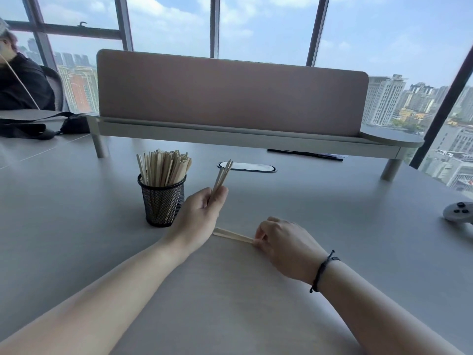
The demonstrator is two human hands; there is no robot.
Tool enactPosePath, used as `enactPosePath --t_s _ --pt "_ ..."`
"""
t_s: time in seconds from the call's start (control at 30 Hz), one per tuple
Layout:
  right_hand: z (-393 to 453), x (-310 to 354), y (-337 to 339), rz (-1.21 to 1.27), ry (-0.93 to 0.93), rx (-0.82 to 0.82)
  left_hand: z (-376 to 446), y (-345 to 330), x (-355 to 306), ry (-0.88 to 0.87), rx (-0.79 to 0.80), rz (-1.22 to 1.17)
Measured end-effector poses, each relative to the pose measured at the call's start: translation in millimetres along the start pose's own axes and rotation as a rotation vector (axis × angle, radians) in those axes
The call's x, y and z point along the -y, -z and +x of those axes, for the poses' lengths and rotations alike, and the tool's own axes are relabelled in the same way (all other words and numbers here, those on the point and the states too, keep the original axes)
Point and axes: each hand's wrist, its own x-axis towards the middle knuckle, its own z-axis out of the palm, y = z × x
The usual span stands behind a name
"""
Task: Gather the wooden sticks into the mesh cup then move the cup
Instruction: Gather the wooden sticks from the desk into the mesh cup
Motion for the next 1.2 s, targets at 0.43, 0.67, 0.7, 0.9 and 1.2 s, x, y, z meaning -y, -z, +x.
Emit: enactPosePath --t_s 0.43,0.67,0.7,0.9,1.2 --pt "4.4 4.6 -3.9 -0.230 0.039 -0.047 -6.5 -6.4 -7.7 0.115 -0.004 -0.210" --pt "2.5 1.0 -7.2 -0.269 0.068 -0.077 -7.7 -7.3 -6.3 0.114 0.012 -0.204" --pt "3.3 -0.4 -7.7 -0.269 0.060 -0.089 -7.3 -7.6 -5.5 0.119 0.013 -0.208" --pt "5.7 -8.7 -11.5 -0.165 -0.006 -0.095 -6.9 -8.1 -8.0 0.118 -0.032 -0.210" --pt "3.5 8.4 14.9 1.328 -0.334 -0.213 -9.8 -11.7 -17.3 -0.002 -0.105 -0.314"
